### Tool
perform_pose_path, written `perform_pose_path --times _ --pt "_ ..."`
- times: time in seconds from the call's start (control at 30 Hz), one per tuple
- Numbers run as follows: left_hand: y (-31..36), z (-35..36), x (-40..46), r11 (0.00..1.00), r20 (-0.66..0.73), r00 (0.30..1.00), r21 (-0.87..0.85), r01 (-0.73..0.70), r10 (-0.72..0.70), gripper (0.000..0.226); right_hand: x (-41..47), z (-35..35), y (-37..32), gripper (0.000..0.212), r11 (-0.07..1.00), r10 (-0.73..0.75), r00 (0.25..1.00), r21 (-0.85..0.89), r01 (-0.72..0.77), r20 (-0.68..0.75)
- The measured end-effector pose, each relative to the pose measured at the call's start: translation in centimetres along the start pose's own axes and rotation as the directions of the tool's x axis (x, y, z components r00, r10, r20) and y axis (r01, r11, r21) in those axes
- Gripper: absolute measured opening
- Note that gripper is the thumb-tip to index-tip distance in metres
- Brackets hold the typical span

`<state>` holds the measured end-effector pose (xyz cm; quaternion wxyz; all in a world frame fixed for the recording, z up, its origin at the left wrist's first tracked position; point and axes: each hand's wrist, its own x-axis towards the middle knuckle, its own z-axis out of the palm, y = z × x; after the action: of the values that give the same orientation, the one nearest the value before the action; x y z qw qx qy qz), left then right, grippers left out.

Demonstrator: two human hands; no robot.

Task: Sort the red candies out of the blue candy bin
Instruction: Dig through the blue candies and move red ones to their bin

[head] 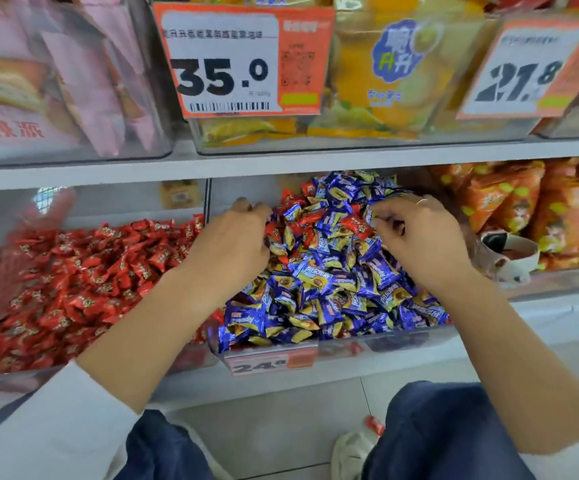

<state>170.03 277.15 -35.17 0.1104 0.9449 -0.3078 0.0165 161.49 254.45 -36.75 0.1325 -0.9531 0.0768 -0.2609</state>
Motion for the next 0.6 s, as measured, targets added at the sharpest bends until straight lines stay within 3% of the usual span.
perform_pose_path --times 0.13,0.2,0.33,0.43,0.6 --pt "0.6 -1.0 0.0 0.990 -0.069 0.998 -0.143 0.005 -0.015 0.017 0.2 1.5 -1.5 0.041 0.987 -0.108 0.970 -0.094 0.131 0.218" --pt "1.0 -0.7 0.7 0.988 -0.039 0.999 -0.157 0.006 -0.013 0.019 0.3 2.1 -2.0 0.041 0.977 -0.124 0.960 -0.140 0.163 0.252" --pt "1.1 0.7 2.8 0.998 0.122 0.991 -0.011 0.062 -0.060 0.037 0.7 2.4 -2.3 0.028 0.990 -0.083 0.979 -0.093 0.102 0.184" --pt "0.3 1.4 3.7 0.996 0.205 0.977 0.083 0.045 -0.061 0.044 0.8 1.8 -2.1 0.031 1.000 0.007 0.995 0.006 -0.007 0.096" --pt "-0.5 1.5 3.9 1.000 0.300 0.954 0.020 0.005 -0.011 0.047 1.0 0.7 -1.6 0.026 0.964 0.147 0.986 0.211 -0.160 0.076"
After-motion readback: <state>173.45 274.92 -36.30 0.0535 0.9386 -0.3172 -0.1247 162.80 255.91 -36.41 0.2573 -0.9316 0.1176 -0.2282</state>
